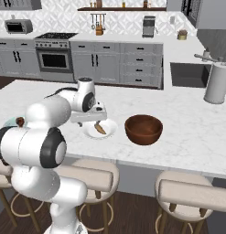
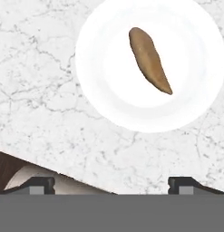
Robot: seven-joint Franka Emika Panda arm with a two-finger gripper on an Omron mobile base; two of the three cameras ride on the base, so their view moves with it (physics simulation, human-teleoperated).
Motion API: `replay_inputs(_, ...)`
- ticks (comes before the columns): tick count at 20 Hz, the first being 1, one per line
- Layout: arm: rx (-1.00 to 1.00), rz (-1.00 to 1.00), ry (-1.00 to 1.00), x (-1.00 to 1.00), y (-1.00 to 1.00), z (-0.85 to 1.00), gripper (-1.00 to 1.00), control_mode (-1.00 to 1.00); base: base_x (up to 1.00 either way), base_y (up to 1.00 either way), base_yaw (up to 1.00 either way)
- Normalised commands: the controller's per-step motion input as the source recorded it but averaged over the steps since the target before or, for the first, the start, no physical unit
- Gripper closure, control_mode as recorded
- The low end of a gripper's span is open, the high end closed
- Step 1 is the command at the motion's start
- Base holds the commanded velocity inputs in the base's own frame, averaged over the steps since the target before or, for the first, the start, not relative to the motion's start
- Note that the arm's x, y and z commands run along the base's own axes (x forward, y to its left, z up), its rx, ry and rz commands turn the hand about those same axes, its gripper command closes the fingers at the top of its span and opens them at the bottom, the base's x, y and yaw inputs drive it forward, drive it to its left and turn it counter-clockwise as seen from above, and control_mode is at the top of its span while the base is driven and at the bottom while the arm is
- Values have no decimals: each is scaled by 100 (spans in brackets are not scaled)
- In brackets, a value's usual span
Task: Pick the chicken drumstick and sweet potato from their plates and place them in the bowl. Then put the bowl in the fridge.
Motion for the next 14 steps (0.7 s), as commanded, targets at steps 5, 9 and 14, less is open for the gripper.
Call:
replay_inputs(5,0,2,0,69,-3,-46,-100,-100,0,0,0)
replay_inputs(9,0,1,6,76,0,-46,-100,-100,0,0,0)
replay_inputs(14,0,2,1,68,-10,-25,-100,-100,0,0,0)
